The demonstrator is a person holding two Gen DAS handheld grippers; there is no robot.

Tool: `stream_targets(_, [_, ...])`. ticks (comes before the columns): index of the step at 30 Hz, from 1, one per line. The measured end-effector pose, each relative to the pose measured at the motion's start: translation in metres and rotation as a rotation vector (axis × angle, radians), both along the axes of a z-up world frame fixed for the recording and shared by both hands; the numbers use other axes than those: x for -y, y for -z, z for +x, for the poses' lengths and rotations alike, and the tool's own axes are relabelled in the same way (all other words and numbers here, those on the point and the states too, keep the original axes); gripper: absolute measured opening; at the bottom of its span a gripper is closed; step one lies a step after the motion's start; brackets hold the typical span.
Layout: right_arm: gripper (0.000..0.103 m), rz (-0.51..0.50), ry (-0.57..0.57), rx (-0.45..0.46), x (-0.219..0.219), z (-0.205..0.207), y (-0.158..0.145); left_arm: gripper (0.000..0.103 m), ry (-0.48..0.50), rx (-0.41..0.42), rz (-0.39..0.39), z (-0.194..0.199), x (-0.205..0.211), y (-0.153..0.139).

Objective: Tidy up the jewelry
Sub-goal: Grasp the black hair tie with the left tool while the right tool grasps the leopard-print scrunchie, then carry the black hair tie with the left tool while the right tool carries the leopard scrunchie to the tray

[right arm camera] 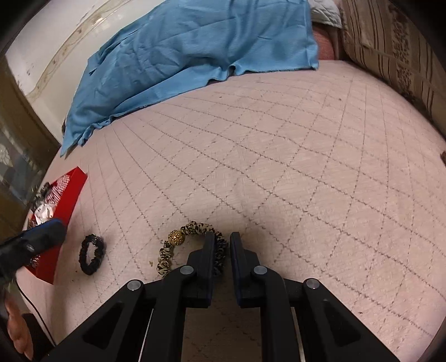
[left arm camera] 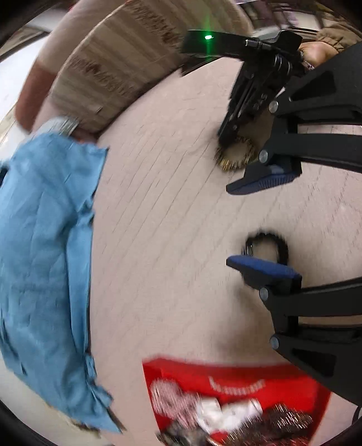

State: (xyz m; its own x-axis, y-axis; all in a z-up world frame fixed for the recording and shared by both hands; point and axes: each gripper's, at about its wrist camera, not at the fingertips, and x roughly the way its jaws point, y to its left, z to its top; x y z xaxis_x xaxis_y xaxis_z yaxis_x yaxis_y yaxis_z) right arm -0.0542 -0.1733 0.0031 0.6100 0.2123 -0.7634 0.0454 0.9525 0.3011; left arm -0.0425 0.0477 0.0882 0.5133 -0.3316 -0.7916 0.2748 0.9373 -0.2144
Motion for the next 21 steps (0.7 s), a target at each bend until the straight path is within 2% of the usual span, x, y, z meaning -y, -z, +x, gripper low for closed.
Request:
stream_targets(3, [0.012,-0.003,-0.010,-0.002,-0.002,-0.002,-0.001,0.047,-0.071,-0.026,0.006,0.004,-0.022,0.006])
stream_targets(6, [0.012,-0.019,-0.015,-0.001,-0.005,-0.006,0.000,0.047,-0.110,-0.059,0.063,0.007,-0.027,0.024])
stream_targets(11, [0.012,-0.027,-0.015,0.003,-0.005,-0.012,0.001,0.047,-0.084,-0.084,0.127,0.011,-0.020,0.050])
stream_targets(18, [0.012,-0.067,-0.020,0.025,-0.012,-0.009,0.004,0.046,-0.082,-0.058,0.140,0.016,-0.016,0.055])
stream_targets(19, [0.013,-0.075,-0.021,0.029,-0.014,-0.009,0.004,0.041,-0.084,-0.051,0.148,0.015,-0.014,0.055])
stream_targets(21, [0.012,-0.084,-0.023,0.038,-0.016,-0.009,0.003,0.008,-0.089,-0.040,0.167,0.013,-0.012,0.055])
